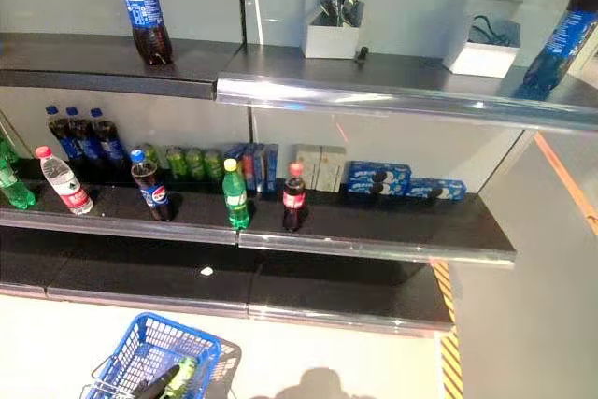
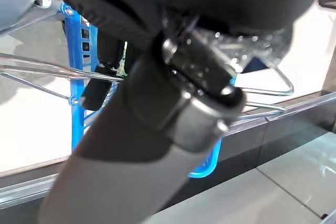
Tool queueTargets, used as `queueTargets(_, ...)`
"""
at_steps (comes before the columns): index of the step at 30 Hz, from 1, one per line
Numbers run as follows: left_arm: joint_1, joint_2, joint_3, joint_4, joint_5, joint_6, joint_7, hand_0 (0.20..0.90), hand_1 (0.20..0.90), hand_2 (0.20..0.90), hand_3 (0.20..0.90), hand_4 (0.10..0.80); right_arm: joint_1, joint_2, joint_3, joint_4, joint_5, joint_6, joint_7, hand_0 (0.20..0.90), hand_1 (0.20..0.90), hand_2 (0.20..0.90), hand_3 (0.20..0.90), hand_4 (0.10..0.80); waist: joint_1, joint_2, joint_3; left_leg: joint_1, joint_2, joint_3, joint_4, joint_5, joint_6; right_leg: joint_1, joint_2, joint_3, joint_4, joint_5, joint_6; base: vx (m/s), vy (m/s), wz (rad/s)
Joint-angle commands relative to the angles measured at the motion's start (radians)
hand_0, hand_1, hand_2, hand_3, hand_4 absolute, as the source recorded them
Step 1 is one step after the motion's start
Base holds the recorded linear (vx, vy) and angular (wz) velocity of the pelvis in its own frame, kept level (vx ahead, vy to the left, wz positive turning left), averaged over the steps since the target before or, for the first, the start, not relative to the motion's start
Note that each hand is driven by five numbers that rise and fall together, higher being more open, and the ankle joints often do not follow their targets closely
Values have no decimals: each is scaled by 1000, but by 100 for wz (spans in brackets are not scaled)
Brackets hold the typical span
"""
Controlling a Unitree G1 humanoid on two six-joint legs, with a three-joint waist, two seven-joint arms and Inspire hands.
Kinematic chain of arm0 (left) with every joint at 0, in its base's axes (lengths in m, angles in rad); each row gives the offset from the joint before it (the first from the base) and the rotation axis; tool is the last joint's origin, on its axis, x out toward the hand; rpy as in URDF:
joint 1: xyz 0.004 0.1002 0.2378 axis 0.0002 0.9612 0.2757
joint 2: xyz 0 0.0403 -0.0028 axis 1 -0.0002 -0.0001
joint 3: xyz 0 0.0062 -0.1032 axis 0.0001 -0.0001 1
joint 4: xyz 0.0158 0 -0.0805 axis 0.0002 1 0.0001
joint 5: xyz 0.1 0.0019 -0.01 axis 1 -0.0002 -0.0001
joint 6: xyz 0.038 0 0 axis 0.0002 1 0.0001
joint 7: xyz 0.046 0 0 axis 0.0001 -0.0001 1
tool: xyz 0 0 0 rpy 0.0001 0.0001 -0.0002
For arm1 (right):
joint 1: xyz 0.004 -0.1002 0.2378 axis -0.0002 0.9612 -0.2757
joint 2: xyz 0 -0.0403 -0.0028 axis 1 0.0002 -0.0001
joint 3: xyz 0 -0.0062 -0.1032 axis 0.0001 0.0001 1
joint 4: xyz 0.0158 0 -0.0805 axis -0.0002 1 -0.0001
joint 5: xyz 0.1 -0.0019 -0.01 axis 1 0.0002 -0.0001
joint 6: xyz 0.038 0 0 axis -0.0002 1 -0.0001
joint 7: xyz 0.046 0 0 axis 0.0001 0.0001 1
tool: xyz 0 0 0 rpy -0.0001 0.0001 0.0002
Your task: Pick up the drink and place into the basket.
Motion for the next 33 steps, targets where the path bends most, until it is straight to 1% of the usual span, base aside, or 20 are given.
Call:
queueTargets(1, -25, 16, -40, 48, 107, -24, 7, 300, 300, 300, 200, 100, -67, -21, 0, 64, 6, -25, -12, 900, 900, 900, 900, 800, 29, 19, 68, 16, 34, -12, 6, -43, 14, -57, -81, -44, 8, 95, 23, 0, 0, 0)
queueTargets(4, -26, 19, -32, 47, 67, -42, -15, 300, 300, 300, 200, 100, -67, -24, -3, 60, 3, -23, -9, 900, 900, 900, 900, 800, 28, 18, 69, 17, 34, -11, 6, -44, 14, -56, -80, -42, 8, 93, 22, 0, 0, 0)
queueTargets(24, -34, 10, -49, 52, 89, -45, 0, 300, 300, 300, 200, 100, -71, -19, 3, 71, 0, -9, -36, 900, 900, 900, 900, 800, 31, 14, 68, 19, 34, -13, 6, -47, 16, -53, -78, -44, 6, 94, 22, 0, 0, 0)
queueTargets(26, -36, 10, -50, 52, 89, -47, -1, 300, 300, 300, 200, 100, -75, -19, 13, 64, -32, -40, -65, 900, 900, 900, 900, 800, 31, 13, 68, 19, 34, -14, 6, -46, 16, -52, -78, -43, 6, 94, 23, 0, 0, 0)
queueTargets(29, -39, 10, -52, 46, 93, -45, 7, 300, 300, 300, 200, 100, -79, -20, 30, 47, -48, -56, -95, 900, 900, 900, 900, 800, 32, 12, 68, 20, 34, -15, 6, -46, 16, -52, -79, -42, 7, 94, 22, 0, 0, 0)
queueTargets(33, -41, 13, -53, 43, 93, -42, 9, 300, 300, 300, 200, 100, -85, -24, 37, 27, -48, -77, -103, 900, 900, 900, 900, 800, 32, 11, 70, 22, 37, -16, 6, -46, 15, -51, -79, -41, 8, 94, 23, 0, 0, 0)
